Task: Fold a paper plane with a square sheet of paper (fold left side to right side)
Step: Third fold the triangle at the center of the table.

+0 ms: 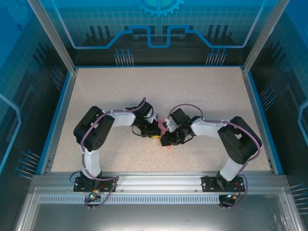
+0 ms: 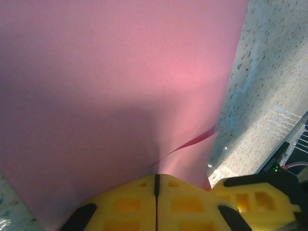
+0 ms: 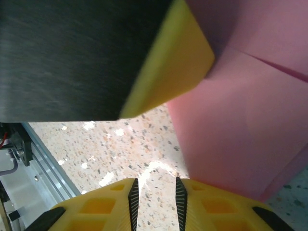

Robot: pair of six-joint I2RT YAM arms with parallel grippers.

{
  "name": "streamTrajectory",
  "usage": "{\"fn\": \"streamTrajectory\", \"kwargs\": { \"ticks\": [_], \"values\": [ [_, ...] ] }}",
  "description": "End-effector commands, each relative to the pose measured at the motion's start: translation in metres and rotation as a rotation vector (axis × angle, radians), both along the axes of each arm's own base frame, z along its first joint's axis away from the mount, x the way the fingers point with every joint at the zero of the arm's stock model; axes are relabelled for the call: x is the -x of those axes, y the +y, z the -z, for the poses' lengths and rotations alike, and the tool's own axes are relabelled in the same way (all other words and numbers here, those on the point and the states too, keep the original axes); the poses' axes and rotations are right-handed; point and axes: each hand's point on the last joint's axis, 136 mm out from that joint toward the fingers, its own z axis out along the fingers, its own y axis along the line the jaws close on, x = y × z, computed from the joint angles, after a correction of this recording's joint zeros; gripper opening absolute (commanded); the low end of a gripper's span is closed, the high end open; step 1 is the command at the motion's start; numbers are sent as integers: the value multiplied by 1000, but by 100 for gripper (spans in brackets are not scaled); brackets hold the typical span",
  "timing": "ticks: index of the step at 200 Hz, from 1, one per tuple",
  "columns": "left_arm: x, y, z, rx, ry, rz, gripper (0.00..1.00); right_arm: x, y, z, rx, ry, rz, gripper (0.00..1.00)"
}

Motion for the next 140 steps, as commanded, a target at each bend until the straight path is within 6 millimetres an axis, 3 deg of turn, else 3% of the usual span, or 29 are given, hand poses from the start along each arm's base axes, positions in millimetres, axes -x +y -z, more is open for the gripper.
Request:
{"fn": "streamTrajectory", "kwargs": {
  "ticks": [1, 140],
  "values": [
    [11, 20, 36, -138, 46, -3, 6, 9, -1, 6, 10, 46, 3, 29],
    [9, 22, 38, -159, 44, 0, 6, 34, -29, 30, 132, 127, 13, 27]
  ]
}}
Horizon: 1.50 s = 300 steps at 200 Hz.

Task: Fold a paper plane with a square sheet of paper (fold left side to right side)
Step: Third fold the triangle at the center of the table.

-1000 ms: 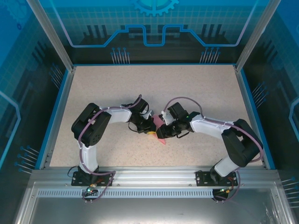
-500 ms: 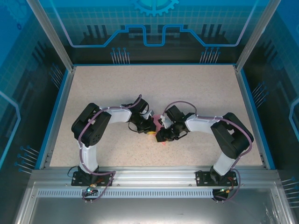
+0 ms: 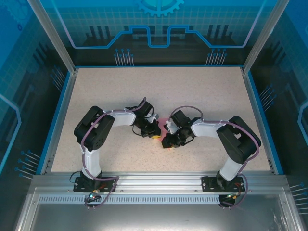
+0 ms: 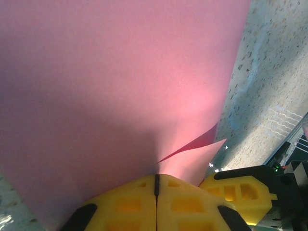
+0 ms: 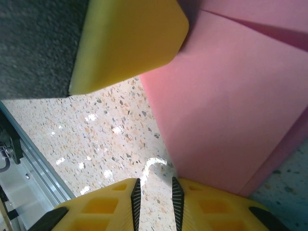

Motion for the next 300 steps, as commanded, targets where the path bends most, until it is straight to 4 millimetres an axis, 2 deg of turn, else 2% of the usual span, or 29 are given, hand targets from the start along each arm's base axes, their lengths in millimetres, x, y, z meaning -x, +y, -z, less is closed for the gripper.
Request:
{"fn": "streamTrajectory", "kwargs": {
  "ticks": [1, 40, 87, 107, 152, 188, 214, 234, 257, 280, 300],
  "values": [
    [9, 22, 38, -152, 35, -2, 6, 26, -22, 19, 103, 99, 9, 27],
    [8, 22, 37, -155, 33, -1, 6, 34, -37, 18, 143, 106, 25, 23],
    [6, 20, 34, -145, 29, -2, 6, 22, -28, -23, 69, 11, 43, 8],
    [6, 19, 33, -142, 27, -2, 6, 14, -21, -30, 40, -13, 59, 3],
    [5, 18, 32, -135, 23, -1, 6, -1, -13, -14, 62, 1, 84, 0],
    [4, 17, 29, -132, 18, 1, 6, -7, -20, 2, 121, 6, 122, 0],
    [2, 15, 24, -119, 4, 5, 7, -3, -27, 14, 149, 39, 137, 0],
    [-4, 11, 11, -94, -40, 14, 14, 5, -36, 24, 181, 69, 150, 0],
    [-13, 4, -15, -51, -115, 36, 20, 14, -47, 33, 220, 94, 151, 0],
    [-15, 2, -41, -11, -186, 46, 19, 19, -54, 38, 244, 101, 153, 0],
    [-4, 0, -49, 15, -208, 62, 14, 20, -56, 39, 251, 99, 154, 0]
  ]
}}
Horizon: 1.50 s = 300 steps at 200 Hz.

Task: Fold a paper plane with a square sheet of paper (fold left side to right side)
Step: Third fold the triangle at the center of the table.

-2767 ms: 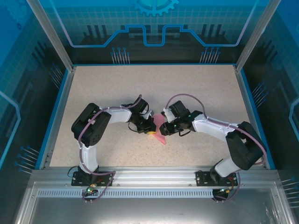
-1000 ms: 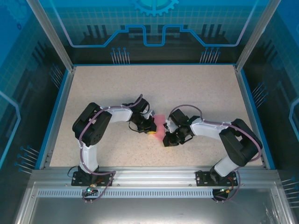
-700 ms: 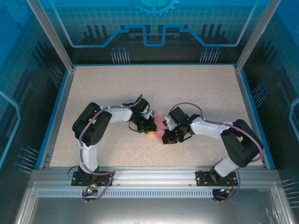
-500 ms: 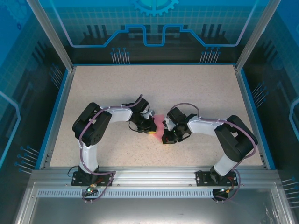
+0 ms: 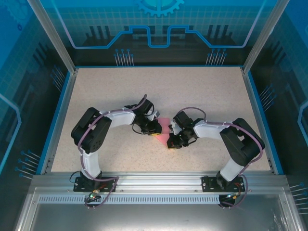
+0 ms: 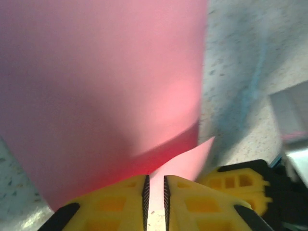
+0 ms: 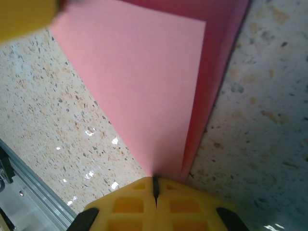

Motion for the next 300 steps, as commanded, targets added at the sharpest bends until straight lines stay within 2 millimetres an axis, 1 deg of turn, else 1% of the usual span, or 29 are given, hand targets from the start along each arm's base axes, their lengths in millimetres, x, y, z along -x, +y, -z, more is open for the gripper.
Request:
{"fn": "streamTrajectory", "kwargs": {
  "ticks": [1, 27, 37, 69, 110, 160, 234, 264, 300],
  "values": [
    [7, 0, -25, 26, -85, 33, 14, 20, -35, 33, 162, 72, 30, 0],
    [28, -11, -24, 62, -102, 72, 11, 19, -35, 34, 167, 69, 28, 0],
    [35, -15, -21, 68, -104, 89, 10, 18, -35, 33, 167, 65, 28, 0],
    [45, -23, -10, 72, -107, 117, 8, 19, -35, 33, 166, 66, 29, 0],
    [47, -26, 4, 62, -84, 133, 6, 18, -35, 32, 164, 64, 29, 0],
    [48, -32, 8, 80, -79, 157, 5, 19, -36, 33, 172, 68, 27, 0],
    [52, -26, 30, 33, -59, 172, 3, 19, -38, 32, 187, 67, 20, 0],
    [48, -20, 40, -14, -67, 166, 2, 20, -41, 32, 203, 67, 18, 0],
    [40, -9, 46, -75, -97, 155, 2, 23, -45, 35, 225, 77, 14, 0]
  ]
}}
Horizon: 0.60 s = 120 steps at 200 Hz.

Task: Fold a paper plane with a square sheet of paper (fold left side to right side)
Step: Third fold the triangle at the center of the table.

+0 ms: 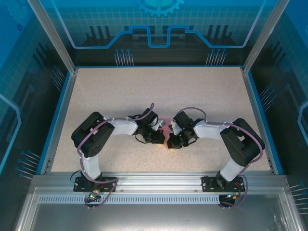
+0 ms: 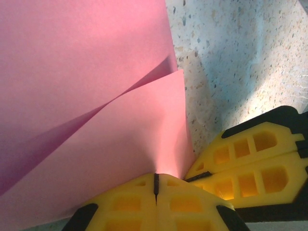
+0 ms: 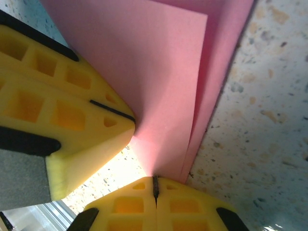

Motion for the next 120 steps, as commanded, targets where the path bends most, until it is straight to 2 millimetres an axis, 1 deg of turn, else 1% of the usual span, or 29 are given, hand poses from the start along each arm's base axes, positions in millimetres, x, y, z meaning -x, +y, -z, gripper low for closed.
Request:
{"fn": "streamTrajectory", "kwargs": {
  "ticks": [1, 26, 120],
  "values": [
    [-7, 15, 22, -107, -34, -1, 1, 23, -44, 35, 222, 80, 17, 0],
    [-16, 25, 24, -139, -61, -9, 1, 25, -45, 36, 224, 88, 16, 0],
    [-56, 77, 27, -212, -119, -89, 2, 32, -50, 38, 229, 100, 12, 0]
  ]
}}
